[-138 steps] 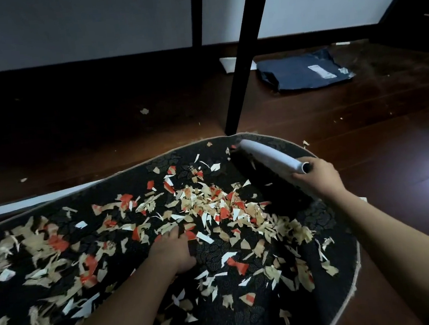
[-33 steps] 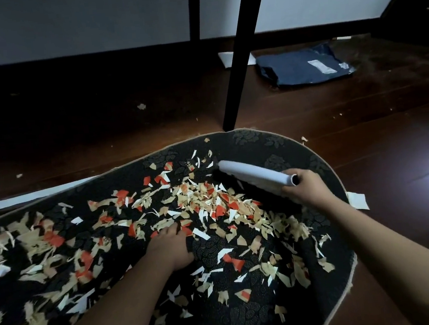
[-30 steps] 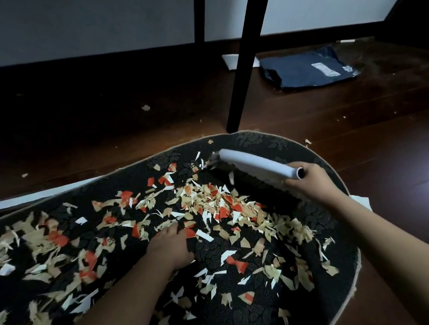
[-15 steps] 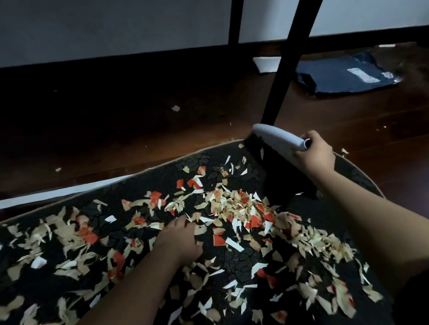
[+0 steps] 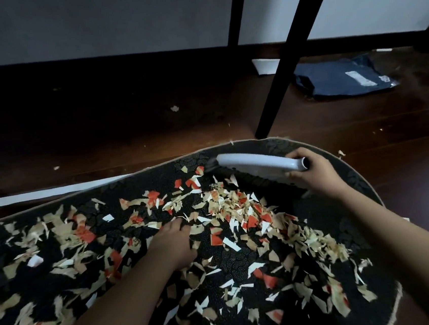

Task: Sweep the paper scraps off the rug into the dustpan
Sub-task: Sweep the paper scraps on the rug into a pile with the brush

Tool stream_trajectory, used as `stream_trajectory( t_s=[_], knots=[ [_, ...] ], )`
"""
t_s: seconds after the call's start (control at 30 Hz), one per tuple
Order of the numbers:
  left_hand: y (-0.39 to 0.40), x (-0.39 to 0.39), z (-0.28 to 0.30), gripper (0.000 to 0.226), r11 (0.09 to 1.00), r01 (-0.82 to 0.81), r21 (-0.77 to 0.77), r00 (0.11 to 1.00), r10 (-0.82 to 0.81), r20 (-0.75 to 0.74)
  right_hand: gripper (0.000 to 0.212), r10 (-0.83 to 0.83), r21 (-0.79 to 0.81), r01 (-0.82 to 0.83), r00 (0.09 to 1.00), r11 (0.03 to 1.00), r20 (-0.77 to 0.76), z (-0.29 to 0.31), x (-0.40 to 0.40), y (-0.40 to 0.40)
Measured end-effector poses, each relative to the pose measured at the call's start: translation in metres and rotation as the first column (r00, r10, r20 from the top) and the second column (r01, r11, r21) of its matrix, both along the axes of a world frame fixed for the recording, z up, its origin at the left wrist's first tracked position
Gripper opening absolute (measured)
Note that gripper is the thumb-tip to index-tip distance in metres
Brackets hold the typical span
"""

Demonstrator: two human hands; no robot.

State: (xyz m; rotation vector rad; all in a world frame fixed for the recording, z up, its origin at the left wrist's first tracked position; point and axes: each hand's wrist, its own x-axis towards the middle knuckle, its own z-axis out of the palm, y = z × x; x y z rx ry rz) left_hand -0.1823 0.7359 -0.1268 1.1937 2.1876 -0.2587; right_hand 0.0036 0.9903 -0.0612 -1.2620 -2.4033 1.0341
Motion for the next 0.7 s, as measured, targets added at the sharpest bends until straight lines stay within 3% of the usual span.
stream_trajectory(
  t_s=[0.1, 0.23, 0.5, 0.7],
  knots=[
    [0.001, 0.002, 0.001, 0.070, 1.000, -0.001, 0.006, 1.000, 0.001, 0.000, 0.029, -0.143, -0.026, 0.141, 0.987, 0.990, -0.077, -0.001, -0.004, 0.003],
    [0.000, 0.001, 0.000, 0.070, 1.000, -0.006, -0.001, 1.000, 0.006, 0.001, 0.027, -0.250, 0.025, 0.250, 0.968, 0.968, -0.006, -0.011, -0.021, 0.004],
    [-0.003, 0.001, -0.002, 0.073, 1.000, -0.027, -0.010, 1.000, 0.027, 0.000, 0.028, 0.063, -0.046, -0.060, 0.996, 0.997, 0.056, -0.010, -0.013, -0.015],
    [0.000, 0.000, 0.000, 0.072, 0.999, -0.031, 0.011, 0.999, 0.031, 0.014, 0.025, -0.130, -0.034, 0.127, 0.988, 0.991, -0.088, 0.000, -0.011, -0.008]
  ],
)
